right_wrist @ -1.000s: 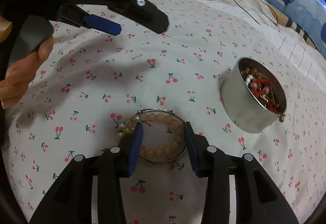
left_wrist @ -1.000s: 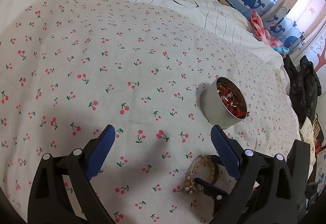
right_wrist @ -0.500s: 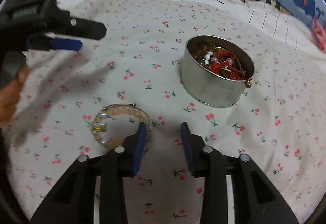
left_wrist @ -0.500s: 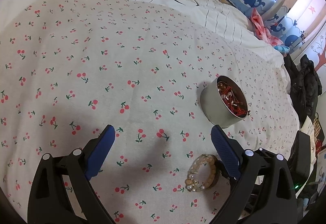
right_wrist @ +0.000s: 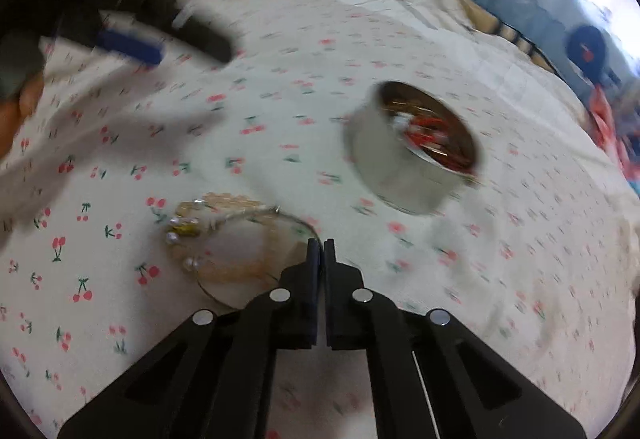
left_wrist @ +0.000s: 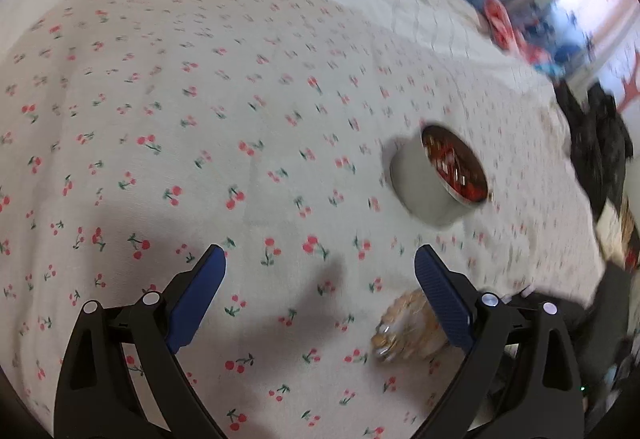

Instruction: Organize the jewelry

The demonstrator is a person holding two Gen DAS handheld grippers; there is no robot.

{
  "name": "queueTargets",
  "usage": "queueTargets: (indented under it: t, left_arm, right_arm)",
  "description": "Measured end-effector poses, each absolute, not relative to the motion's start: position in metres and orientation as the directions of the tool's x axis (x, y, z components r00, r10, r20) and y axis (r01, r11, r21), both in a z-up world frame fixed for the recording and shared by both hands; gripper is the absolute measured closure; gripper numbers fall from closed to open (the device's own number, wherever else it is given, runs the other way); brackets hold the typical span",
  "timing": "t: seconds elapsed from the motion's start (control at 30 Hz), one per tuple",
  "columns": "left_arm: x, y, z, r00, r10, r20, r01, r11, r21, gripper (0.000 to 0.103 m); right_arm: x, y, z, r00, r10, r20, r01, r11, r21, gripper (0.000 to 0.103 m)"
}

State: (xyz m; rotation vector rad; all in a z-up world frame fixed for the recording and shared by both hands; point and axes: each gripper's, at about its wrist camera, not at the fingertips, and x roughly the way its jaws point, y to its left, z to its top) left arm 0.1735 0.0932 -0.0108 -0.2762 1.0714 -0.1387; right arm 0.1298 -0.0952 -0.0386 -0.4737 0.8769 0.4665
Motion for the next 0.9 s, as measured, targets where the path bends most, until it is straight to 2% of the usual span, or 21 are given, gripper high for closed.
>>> queueTargets:
  t: [0.1,0.23,0.37,0.43,0.47,0.5,0.53,0.63,0.7,0.73,0.77,0.9]
  left_arm:
    - [0.172,0.078,-0.015,0.441,-0.249,-0.862,0.059,0.967,-0.249,0.012]
    - [0.16,0.04,-0.014,0.435,-0.273,-0.858,0.261,0.95,-0.17,0.011]
    - [0.148,0.001,-0.032,0.417,-0.182,-0.891,0.398,0.917,-0.001,0.012]
    - [0.148,-0.003,-0.04,0.403,-0.166,-0.9,0.402,0.916,0.011,0.014]
    - [0.147,-0.003,-0.041,0.397,-0.171,-0.902,0.404,0.915,0.005,0.022]
    - [0.148,-0.003,-0.042,0.388,-0.181,-0.904,0.405,0.914,-0.009,0.031]
    - [0.149,-0.002,-0.043,0.38,-0.19,-0.905,0.402,0.916,-0.023,0.034]
    - [0.148,-0.001,-0.044,0.375,-0.206,-0.904,0.4,0.916,-0.042,0.057]
    - [0.15,0.002,-0.043,0.359,-0.233,-0.904,0.391,0.917,-0.081,0.087]
    - [0.15,0.002,-0.044,0.347,-0.242,-0.906,0.39,0.916,-0.095,0.093]
    - [0.151,0.002,-0.043,0.347,-0.242,-0.906,0.393,0.915,-0.094,0.096]
    - [0.149,0.003,-0.033,0.379,-0.264,-0.887,0.385,0.917,-0.109,0.096]
  right_arm:
    - [0.123,-0.126,-0.028,0.574,0.149,-0.805,-0.512,0.833,-0.211,0.1]
    - [0.125,-0.168,-0.028,0.568,0.101,-0.817,-0.423,0.887,-0.184,0.1]
    - [0.133,-0.196,-0.034,0.522,0.161,-0.838,-0.374,0.926,-0.055,0.1]
    - [0.137,-0.201,-0.035,0.509,0.198,-0.837,-0.372,0.928,-0.007,0.099]
    - [0.137,-0.202,-0.033,0.502,0.234,-0.833,-0.38,0.925,0.03,0.085]
    - [0.133,-0.201,-0.031,0.5,0.267,-0.824,-0.389,0.919,0.062,0.057]
    - [0.127,-0.201,-0.029,0.506,0.288,-0.813,-0.395,0.915,0.079,0.05]
    - [0.119,-0.194,-0.021,0.505,0.352,-0.788,-0.428,0.895,0.125,0.049]
    - [0.119,-0.187,-0.025,0.501,0.338,-0.796,-0.436,0.894,0.105,0.049]
    - [0.121,-0.185,-0.027,0.495,0.331,-0.803,-0.44,0.893,0.097,0.049]
    - [0.122,-0.183,-0.03,0.489,0.326,-0.809,-0.444,0.891,0.091,0.049]
    - [0.12,-0.181,-0.033,0.481,0.345,-0.806,-0.452,0.885,0.109,0.049]
